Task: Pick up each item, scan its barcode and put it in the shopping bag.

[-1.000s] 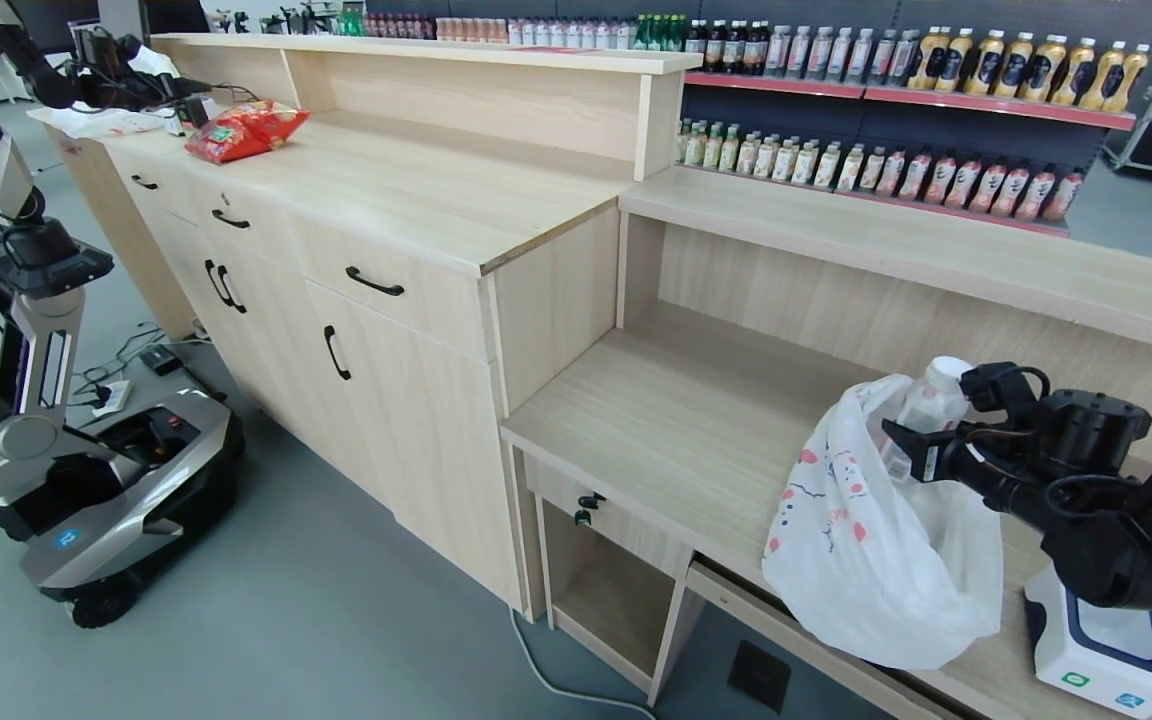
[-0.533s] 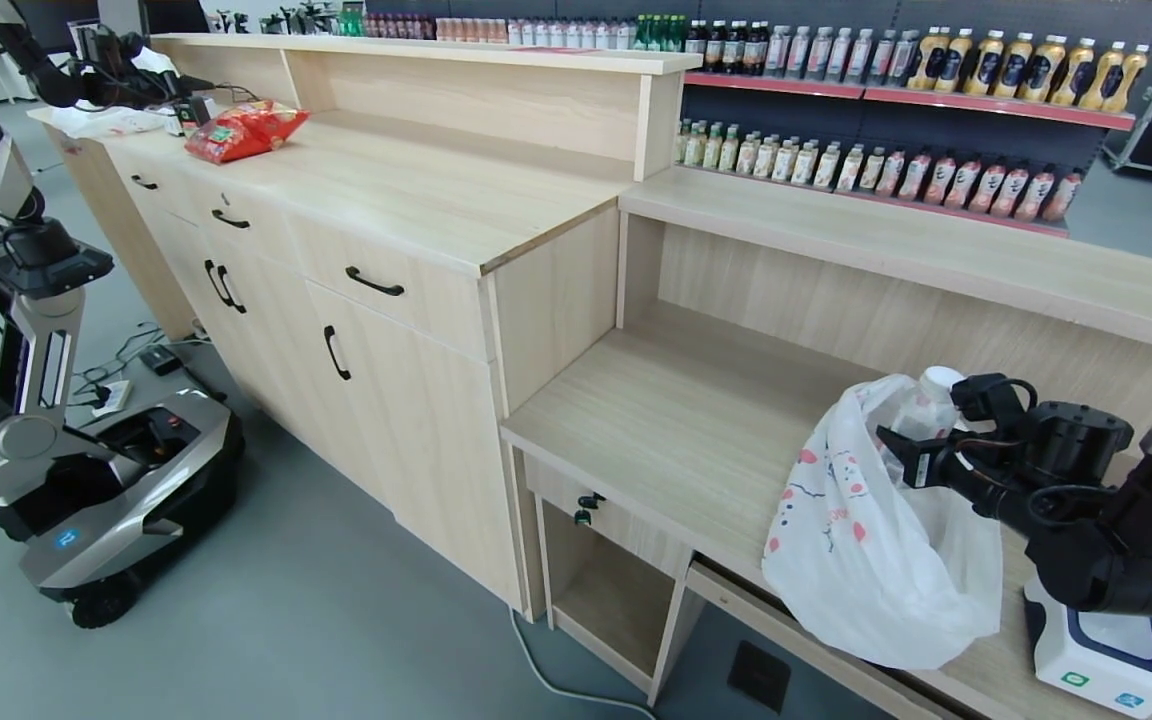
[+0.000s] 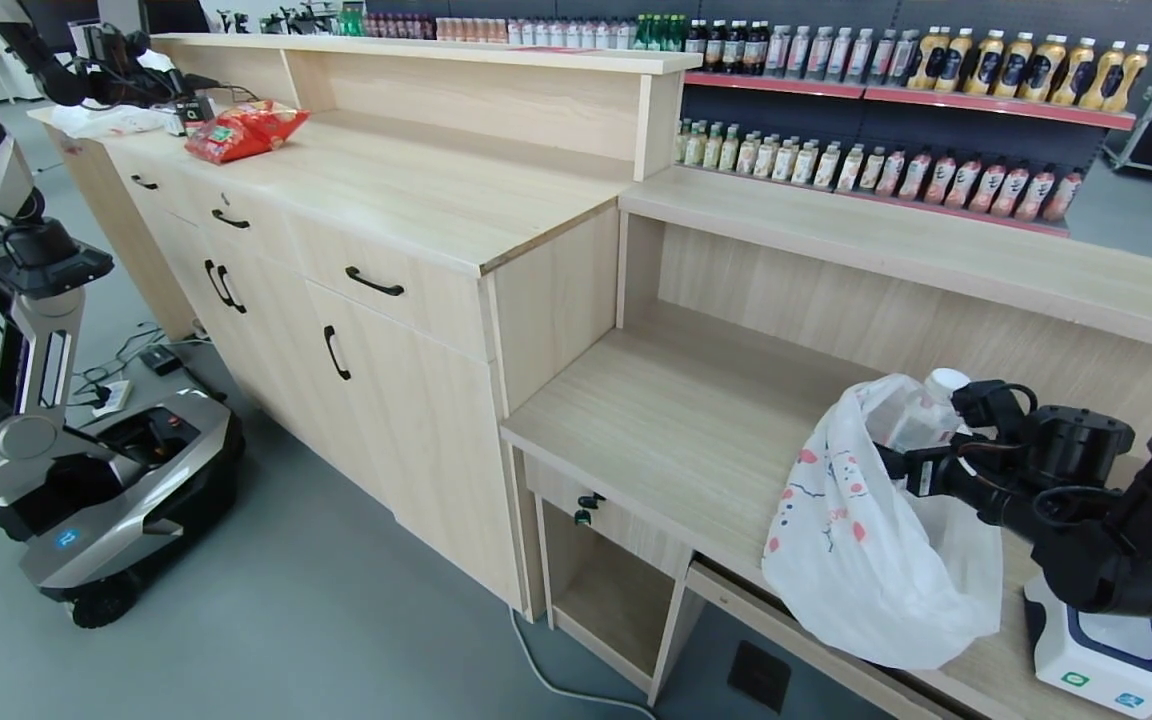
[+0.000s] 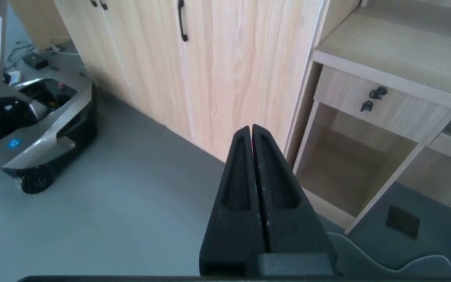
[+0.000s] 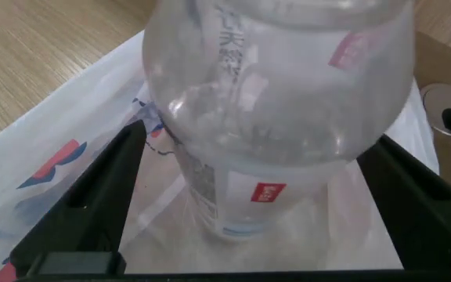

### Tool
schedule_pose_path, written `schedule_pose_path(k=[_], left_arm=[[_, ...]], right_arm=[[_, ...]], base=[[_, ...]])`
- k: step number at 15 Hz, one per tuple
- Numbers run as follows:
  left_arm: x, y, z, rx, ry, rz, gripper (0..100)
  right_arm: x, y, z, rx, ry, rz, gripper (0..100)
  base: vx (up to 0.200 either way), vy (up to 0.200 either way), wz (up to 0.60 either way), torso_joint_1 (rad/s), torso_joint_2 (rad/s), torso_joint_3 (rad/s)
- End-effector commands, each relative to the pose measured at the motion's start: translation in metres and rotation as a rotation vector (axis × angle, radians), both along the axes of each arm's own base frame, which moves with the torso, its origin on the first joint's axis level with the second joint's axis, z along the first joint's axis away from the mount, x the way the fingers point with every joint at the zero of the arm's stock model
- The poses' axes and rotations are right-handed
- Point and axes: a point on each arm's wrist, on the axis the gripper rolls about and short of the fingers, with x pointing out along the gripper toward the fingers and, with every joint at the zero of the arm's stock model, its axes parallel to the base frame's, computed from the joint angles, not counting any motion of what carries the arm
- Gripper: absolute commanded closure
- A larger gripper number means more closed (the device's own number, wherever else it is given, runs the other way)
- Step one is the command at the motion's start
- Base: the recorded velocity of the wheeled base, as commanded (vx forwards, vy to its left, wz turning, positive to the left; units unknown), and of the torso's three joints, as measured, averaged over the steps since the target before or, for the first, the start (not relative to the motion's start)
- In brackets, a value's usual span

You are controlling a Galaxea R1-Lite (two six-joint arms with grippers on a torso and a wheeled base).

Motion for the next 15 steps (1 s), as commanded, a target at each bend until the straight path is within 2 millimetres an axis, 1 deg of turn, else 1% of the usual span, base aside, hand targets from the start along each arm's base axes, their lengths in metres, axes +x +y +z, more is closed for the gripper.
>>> schedule_pose_path(k=[1,3,6,7,8,9,10,11,12,15], left_arm=[[0.000,0.000,0.000,0.000,0.000,0.000,100],[0.000,0.000,0.000,0.000,0.000,0.000,100],[0.000,0.000,0.000,0.000,0.000,0.000,100],[0.000,0.000,0.000,0.000,0.000,0.000,100],[0.000,0.000,0.000,0.000,0.000,0.000,100],[0.000,0.000,0.000,0.000,0.000,0.000,100],[0.000,0.000,0.000,0.000,0.000,0.000,100],[0.000,0.000,0.000,0.000,0.000,0.000,100],[0.000,0.000,0.000,0.000,0.000,0.000,100],[0.000,0.000,0.000,0.000,0.000,0.000,100]], right_arm=[[-0.032,-0.002,0.061,-0.012,-0.074,-0.016,0],[-0.064,-0.005,0.089,-0.017,-0.067,-0.043,0],[-0.119,-0.005,0.119,-0.027,-0.089,-0.088,0],[-0.138,-0.009,0.122,-0.043,-0.104,-0.124,0],[-0.157,-0.014,0.120,-0.091,-0.097,-0.164,0],[-0.170,-0.019,0.119,-0.112,-0.087,-0.202,0],[-0.178,-0.023,0.121,-0.125,-0.067,-0.240,0],[-0.185,-0.031,0.124,-0.170,-0.065,-0.327,0],[-0.191,-0.033,0.126,-0.192,-0.072,-0.379,0],[-0.200,-0.040,0.130,-0.202,-0.081,-0.444,0]], base=[[0.000,0.000,0.00,0.000,0.00,0.000],[0.000,0.000,0.00,0.000,0.00,0.000],[0.000,0.000,0.00,0.000,0.00,0.000],[0.000,0.000,0.00,0.000,0.00,0.000],[0.000,0.000,0.00,0.000,0.00,0.000],[0.000,0.000,0.00,0.000,0.00,0.000],[0.000,0.000,0.00,0.000,0.00,0.000],[0.000,0.000,-0.60,-0.007,0.01,-0.002],[0.000,0.000,-0.60,-0.002,0.00,0.007],[0.000,0.000,-0.60,-0.001,0.00,0.002]])
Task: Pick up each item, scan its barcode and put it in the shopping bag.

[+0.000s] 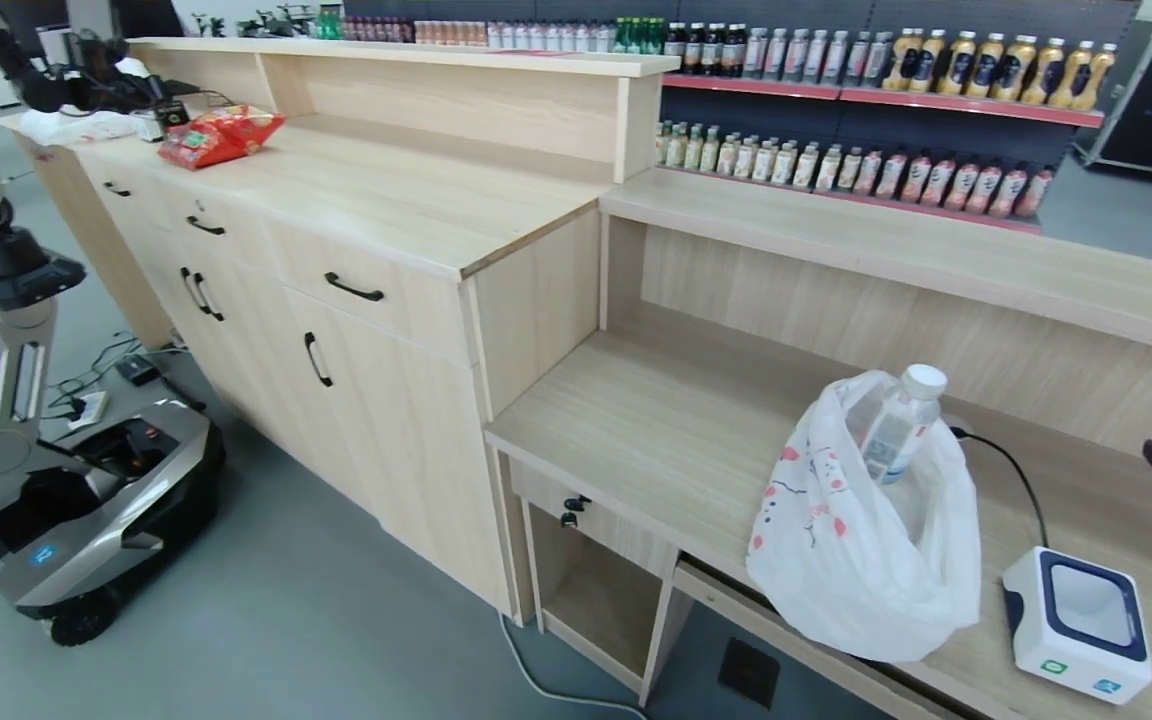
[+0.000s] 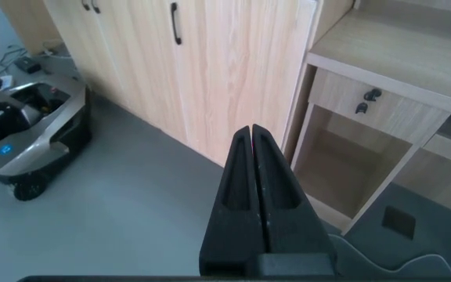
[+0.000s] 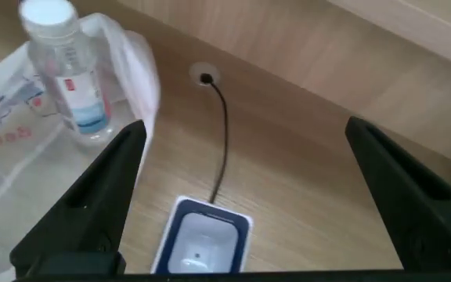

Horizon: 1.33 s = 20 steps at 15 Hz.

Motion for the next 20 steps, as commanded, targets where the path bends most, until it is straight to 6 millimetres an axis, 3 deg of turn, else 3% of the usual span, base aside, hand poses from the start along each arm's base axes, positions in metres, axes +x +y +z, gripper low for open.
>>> schedule_pose_path(k=[1,8,12,14,16,20], left_arm=[[0.000,0.000,0.000,0.000,0.000,0.000,100],[0.000,0.000,0.000,0.000,0.000,0.000,100],[0.000,0.000,0.000,0.000,0.000,0.000,100],[0.000,0.000,0.000,0.000,0.000,0.000,100],[0.000,0.000,0.000,0.000,0.000,0.000,100],[0.000,0.000,0.000,0.000,0.000,0.000,100]], right_arm=[[-0.010,-0.004,0.005,-0.019,-0.023,-0.065,0],[-0.013,-0.019,-0.025,0.077,0.206,-0.330,0],[-0.002,-0.026,-0.030,0.145,0.170,-0.360,0],[0.007,-0.030,-0.032,0.216,0.154,-0.335,0],[0.019,-0.031,-0.039,0.264,0.166,-0.171,0],[0.049,-0.032,-0.048,0.199,0.222,0.014,0]], base=[[0.000,0.000,-0.60,0.002,0.01,0.002],[0.000,0.000,-0.60,0.045,-0.08,-0.039],[0.000,0.000,-0.30,0.005,-0.01,0.001],[0.000,0.000,0.00,0.000,0.00,0.000],[0.000,0.000,0.00,0.000,0.00,0.000],[0.000,0.000,0.00,0.000,0.00,0.000]])
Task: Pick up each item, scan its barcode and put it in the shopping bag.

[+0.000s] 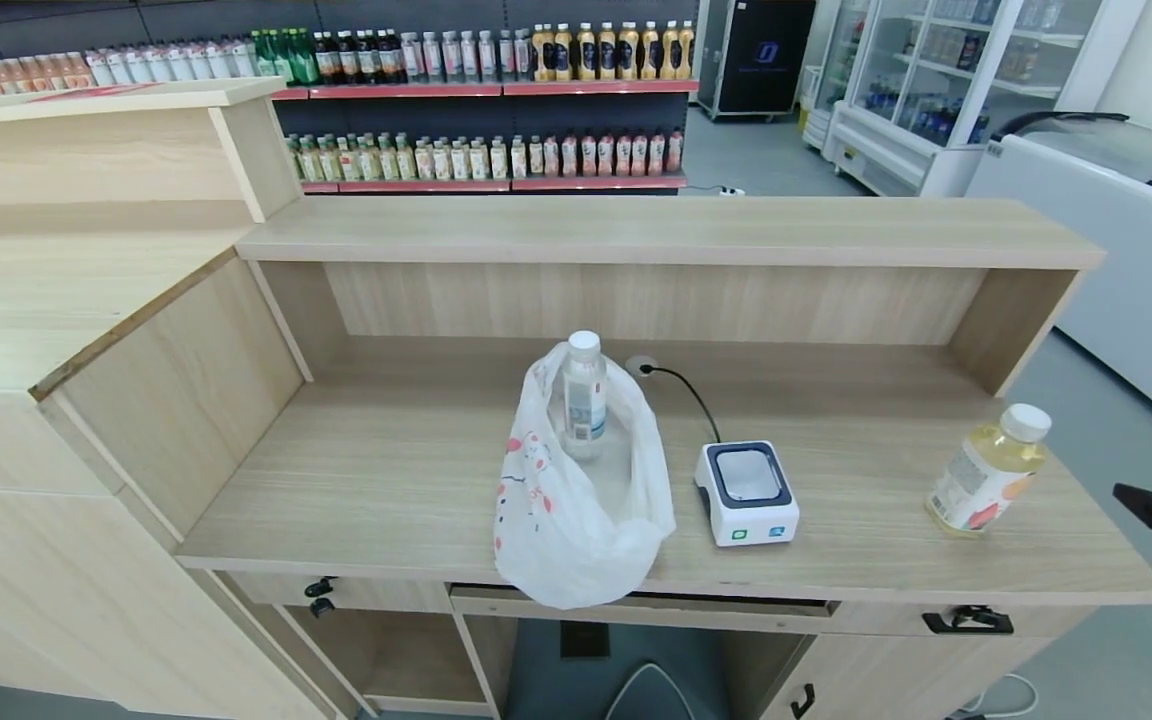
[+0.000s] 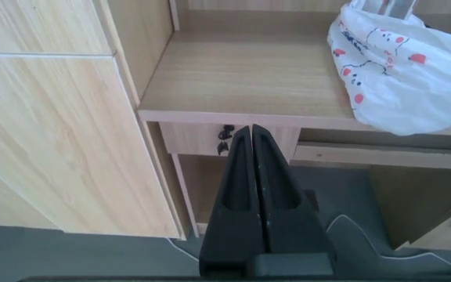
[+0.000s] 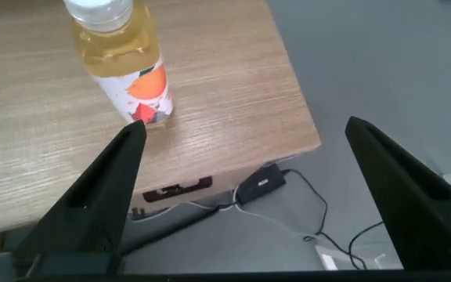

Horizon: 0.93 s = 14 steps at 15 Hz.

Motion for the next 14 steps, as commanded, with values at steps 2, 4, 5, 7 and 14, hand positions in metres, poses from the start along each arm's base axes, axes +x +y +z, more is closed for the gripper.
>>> schedule_pose_path(k=[2,4,5,7,14], left_arm=[[0.000,0.000,0.000,0.000,0.000,0.000,100],[0.000,0.000,0.000,0.000,0.000,0.000,100],[0.000,0.000,0.000,0.000,0.000,0.000,100],[0.000,0.000,0.000,0.000,0.000,0.000,100],[0.000,0.000,0.000,0.000,0.000,0.000,100]], right_arm=[[0.026,-0.009,-0.021,-0.054,0.039,0.054,0],[0.038,-0.013,-0.035,-0.074,0.028,0.067,0],[0.038,-0.013,-0.035,-0.074,0.028,0.067,0],[0.054,-0.009,-0.052,-0.065,0.025,0.128,0],[0.086,0.014,-0.081,-0.103,-0.002,0.257,0]], base=[[0.000,0.000,0.00,0.000,0.00,0.000],[0.000,0.000,0.00,0.000,0.00,0.000],[0.000,0.000,0.00,0.000,0.00,0.000],[0.000,0.000,0.00,0.000,0.00,0.000],[0.000,0.000,0.00,0.000,0.00,0.000]])
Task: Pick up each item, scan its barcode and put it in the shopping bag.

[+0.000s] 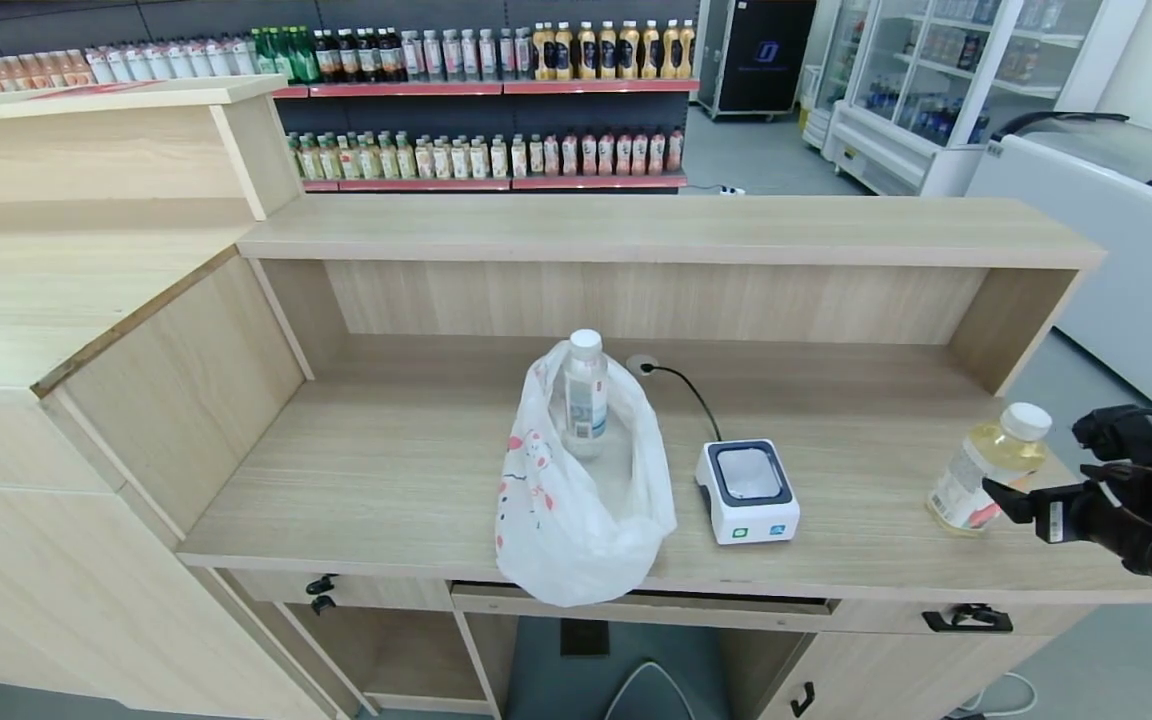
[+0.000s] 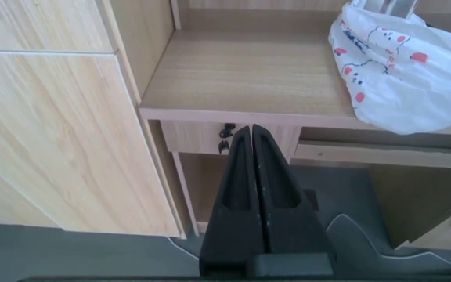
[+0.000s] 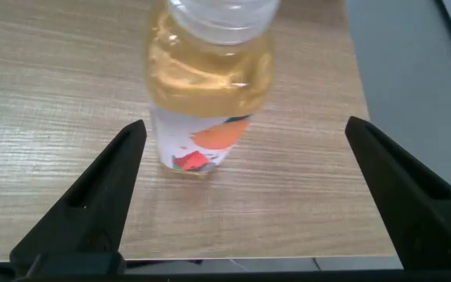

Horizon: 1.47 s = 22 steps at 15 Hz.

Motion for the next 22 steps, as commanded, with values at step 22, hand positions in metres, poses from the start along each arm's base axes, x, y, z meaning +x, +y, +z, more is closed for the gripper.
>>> schedule_pose_path(k=[22], left_arm=[[0.000,0.000,0.000,0.000,0.000,0.000,100]], right_arm=[[0.076,0.029,-0.045,-0.026,-0.071,0.144,0]], base=[[0.000,0.000,0.00,0.000,0.00,0.000]])
